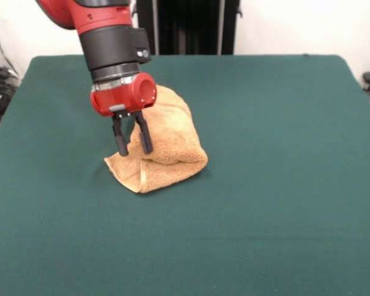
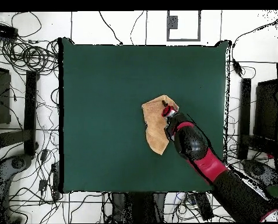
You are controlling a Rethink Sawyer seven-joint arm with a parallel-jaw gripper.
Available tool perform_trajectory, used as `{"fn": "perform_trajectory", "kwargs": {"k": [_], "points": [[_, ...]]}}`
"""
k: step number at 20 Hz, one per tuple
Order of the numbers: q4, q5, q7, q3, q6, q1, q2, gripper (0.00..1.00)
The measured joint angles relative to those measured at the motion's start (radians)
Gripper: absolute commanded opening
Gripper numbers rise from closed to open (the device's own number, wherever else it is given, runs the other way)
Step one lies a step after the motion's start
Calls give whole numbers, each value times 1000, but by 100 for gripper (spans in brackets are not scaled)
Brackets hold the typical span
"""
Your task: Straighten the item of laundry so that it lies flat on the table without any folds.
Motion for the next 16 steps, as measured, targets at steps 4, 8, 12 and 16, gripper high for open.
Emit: {"fn": "perform_trajectory", "kwargs": {"k": [4, 8, 12, 16], "points": [[0, 0, 0, 3, -1, 5, 5, 100], [0, 1, 1, 5, -1, 5, 8, 100], [2, 21, 1, 7, -1, 6, 4, 100], [9, 58, 4, 15, -1, 7, -10, 100]]}}
